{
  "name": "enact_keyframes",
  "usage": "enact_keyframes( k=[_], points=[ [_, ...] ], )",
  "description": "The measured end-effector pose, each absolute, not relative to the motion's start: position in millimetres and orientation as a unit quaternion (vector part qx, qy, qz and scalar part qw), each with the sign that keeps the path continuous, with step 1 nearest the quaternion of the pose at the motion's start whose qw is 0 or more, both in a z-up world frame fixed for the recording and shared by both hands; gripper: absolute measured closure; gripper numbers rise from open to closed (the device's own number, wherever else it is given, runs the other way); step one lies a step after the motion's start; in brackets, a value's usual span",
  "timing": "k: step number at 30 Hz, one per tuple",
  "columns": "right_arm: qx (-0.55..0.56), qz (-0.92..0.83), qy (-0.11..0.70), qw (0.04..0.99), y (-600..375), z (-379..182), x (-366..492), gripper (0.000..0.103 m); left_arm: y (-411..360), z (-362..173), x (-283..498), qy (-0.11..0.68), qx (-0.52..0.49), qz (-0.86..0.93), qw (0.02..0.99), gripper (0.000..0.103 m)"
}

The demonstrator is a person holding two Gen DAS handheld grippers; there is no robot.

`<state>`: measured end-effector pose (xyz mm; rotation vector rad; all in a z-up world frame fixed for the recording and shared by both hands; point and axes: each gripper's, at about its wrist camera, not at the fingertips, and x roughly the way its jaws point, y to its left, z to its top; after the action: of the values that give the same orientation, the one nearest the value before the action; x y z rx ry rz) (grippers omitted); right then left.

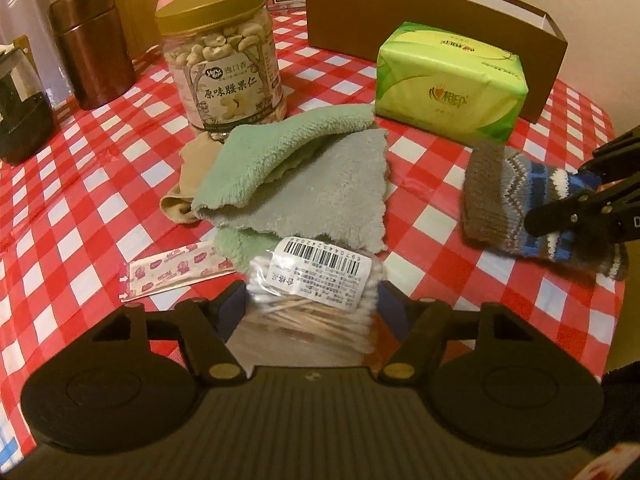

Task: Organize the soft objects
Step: 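Lift the striped sock with the right tool while the left tool grasps the clear cotton-swab packet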

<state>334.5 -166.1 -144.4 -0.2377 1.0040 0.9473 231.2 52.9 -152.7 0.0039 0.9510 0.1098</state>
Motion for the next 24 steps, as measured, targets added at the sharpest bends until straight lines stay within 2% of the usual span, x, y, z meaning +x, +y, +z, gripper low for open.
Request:
enact_keyframes(
  k=[15, 24],
  points=[
    [-0.096, 0.454, 0.446, 0.766, -181.7, -123.2, 327.3, 0.077, 57.6, -104.8, 205.4, 0.429, 0.015, 0.069, 0.901, 0.035],
    [-0.087, 0.449, 0.44, 0.773, -210.6, -105.3, 326.5, 0.077, 54.5, -80.0, 217.4, 0.413, 0.03, 0.074, 0.907, 0.035]
  ],
)
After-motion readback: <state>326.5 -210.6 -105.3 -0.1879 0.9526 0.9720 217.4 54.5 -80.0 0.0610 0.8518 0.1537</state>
